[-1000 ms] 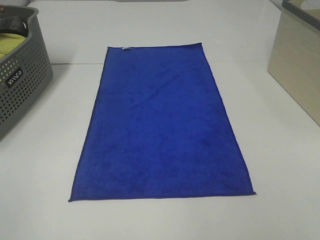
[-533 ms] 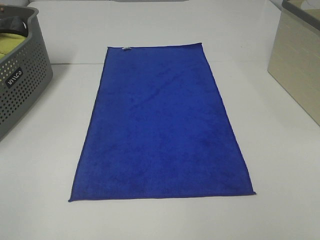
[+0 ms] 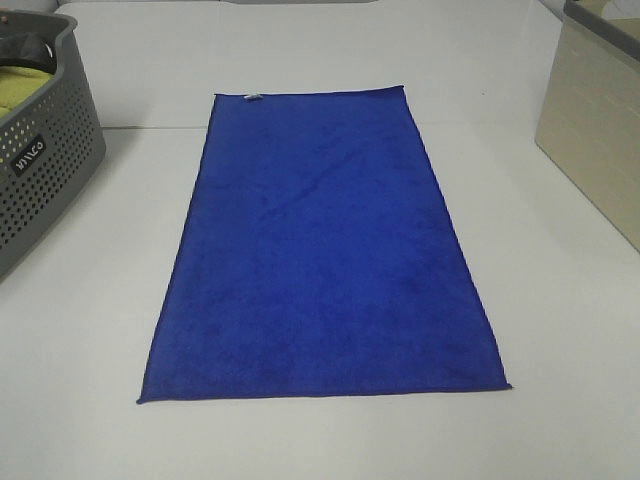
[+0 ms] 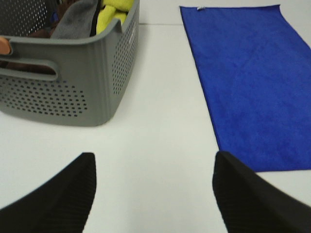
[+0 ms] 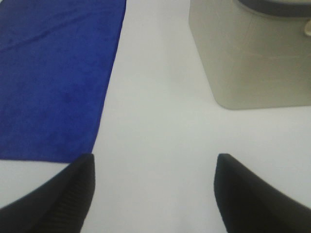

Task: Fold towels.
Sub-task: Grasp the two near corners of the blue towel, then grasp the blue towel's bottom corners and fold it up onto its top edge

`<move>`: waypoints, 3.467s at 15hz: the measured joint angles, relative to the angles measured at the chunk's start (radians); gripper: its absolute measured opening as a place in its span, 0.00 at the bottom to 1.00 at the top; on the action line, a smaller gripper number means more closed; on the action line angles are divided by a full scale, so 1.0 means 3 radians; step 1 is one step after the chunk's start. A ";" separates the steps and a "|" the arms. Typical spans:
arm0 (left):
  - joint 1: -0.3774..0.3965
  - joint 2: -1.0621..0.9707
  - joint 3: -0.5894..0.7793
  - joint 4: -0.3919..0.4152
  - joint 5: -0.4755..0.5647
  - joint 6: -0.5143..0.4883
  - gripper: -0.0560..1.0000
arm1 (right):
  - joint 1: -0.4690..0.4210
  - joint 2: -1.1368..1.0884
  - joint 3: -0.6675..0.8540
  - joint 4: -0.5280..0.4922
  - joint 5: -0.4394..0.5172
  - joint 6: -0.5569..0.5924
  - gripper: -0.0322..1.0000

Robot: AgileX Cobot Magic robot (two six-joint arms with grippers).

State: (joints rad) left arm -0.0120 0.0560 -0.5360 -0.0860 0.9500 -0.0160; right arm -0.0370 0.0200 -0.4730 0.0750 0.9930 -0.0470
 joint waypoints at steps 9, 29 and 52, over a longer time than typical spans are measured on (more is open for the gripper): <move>0.0000 0.2157 0.0357 -0.1823 -0.1663 0.0053 0.67 | 0.0000 0.2413 -0.0053 0.0420 -0.1023 0.0020 0.66; 0.0000 0.5833 -0.0143 -0.4700 -0.1053 0.3610 0.67 | -0.0437 0.6050 -0.1267 0.2300 -0.0437 -0.1907 0.72; -0.0403 0.6563 -0.0667 -0.4343 -0.0823 0.3463 0.06 | 0.0027 0.6667 -0.1277 0.2877 -0.0550 -0.1963 0.05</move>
State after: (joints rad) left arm -0.1330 2.0250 -0.7360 -1.3890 0.7030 1.0230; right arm -0.0290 2.0200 -0.8560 0.9380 0.8280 -0.6360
